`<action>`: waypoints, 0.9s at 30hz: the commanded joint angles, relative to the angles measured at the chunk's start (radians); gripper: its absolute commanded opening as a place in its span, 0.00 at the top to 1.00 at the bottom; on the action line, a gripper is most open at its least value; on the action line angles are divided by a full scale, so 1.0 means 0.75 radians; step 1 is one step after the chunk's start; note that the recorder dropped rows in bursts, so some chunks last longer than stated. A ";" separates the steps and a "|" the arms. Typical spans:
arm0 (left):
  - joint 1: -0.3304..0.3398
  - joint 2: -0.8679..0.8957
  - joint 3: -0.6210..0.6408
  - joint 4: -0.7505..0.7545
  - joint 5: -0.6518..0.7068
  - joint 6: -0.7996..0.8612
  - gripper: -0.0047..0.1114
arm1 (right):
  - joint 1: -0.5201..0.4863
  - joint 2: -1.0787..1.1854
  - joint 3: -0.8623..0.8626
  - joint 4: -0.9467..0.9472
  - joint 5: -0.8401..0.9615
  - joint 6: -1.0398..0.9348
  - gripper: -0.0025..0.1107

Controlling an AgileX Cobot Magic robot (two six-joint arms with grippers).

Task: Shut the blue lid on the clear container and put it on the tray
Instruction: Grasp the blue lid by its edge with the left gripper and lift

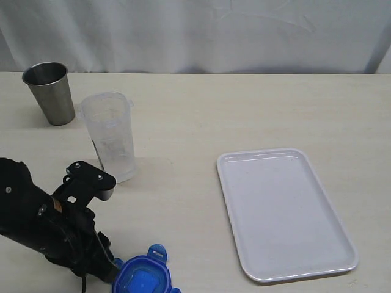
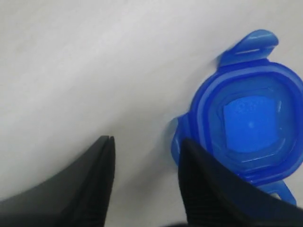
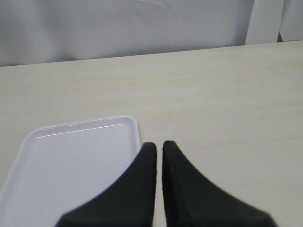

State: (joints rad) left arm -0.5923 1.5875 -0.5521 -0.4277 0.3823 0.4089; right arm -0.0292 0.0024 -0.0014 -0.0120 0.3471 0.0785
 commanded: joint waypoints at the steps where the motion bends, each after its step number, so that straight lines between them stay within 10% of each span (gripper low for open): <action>1: -0.008 0.002 0.020 -0.083 -0.027 0.053 0.55 | -0.005 -0.003 0.002 -0.001 -0.009 0.001 0.94; 27: -0.018 0.053 0.080 -0.418 -0.092 0.374 0.55 | -0.005 -0.003 0.002 -0.001 -0.009 0.001 0.94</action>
State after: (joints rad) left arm -0.5978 1.6240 -0.4956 -0.6925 0.3225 0.6505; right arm -0.0292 0.0024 -0.0014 -0.0120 0.3471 0.0785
